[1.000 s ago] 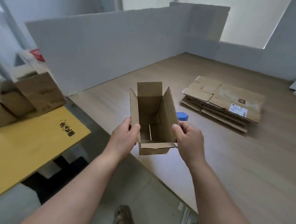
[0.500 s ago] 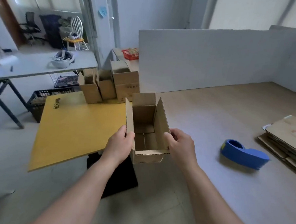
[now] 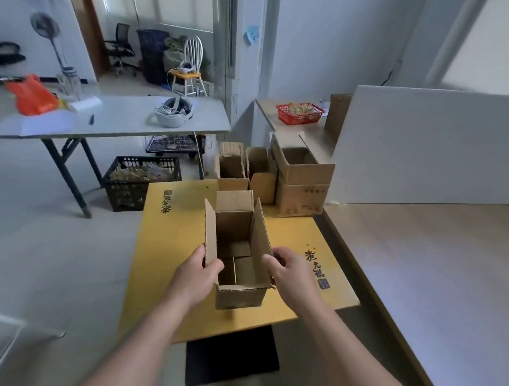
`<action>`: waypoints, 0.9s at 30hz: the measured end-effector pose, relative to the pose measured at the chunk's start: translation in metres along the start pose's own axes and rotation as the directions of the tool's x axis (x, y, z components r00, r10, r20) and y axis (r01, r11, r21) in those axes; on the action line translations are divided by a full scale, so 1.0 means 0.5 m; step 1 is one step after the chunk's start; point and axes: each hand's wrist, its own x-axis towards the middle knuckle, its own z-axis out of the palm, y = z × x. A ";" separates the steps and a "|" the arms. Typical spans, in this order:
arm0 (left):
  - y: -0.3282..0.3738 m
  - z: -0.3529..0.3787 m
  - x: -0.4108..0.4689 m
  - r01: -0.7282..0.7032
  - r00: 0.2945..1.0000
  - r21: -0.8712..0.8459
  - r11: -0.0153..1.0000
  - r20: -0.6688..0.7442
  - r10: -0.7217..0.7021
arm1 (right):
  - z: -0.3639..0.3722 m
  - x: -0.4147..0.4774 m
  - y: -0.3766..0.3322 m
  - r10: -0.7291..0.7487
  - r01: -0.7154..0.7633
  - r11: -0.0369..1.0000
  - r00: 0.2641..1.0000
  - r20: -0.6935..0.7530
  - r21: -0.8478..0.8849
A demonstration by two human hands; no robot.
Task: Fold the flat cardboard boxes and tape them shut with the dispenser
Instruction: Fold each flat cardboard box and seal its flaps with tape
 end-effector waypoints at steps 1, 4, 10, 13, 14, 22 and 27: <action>-0.017 -0.019 0.024 0.018 1.000 0.002 1.000 0.009 -0.018 | 0.027 0.021 -0.010 0.010 -0.010 1.000 1.000 0.019 0.004; -0.071 -0.063 0.092 0.121 0.992 0.024 0.992 0.030 -0.121 | 0.104 0.079 -0.032 0.035 -0.037 0.999 0.996 0.080 0.016; -0.144 -0.118 0.207 0.241 0.970 0.100 0.965 -0.005 -0.242 | 0.207 0.182 -0.044 0.070 -0.062 0.996 0.986 0.149 -0.062; -0.146 -0.138 0.257 0.263 0.965 0.199 0.944 -0.069 -0.254 | 0.227 0.243 -0.066 0.051 -0.035 0.995 0.985 0.166 -0.095; -0.143 -0.144 0.274 0.270 0.962 0.224 0.936 -0.094 -0.254 | 0.233 0.264 -0.075 0.039 -0.021 0.994 0.983 0.178 -0.103; -0.095 -0.196 0.417 0.299 0.942 0.194 0.934 -0.218 -0.256 | 0.242 0.424 -0.138 -0.174 0.195 0.972 0.972 0.159 -0.130; -0.050 -0.205 0.534 0.300 0.940 0.153 0.942 -0.216 -0.264 | 0.161 0.548 -0.155 -0.294 0.220 0.935 0.919 -0.262 -0.277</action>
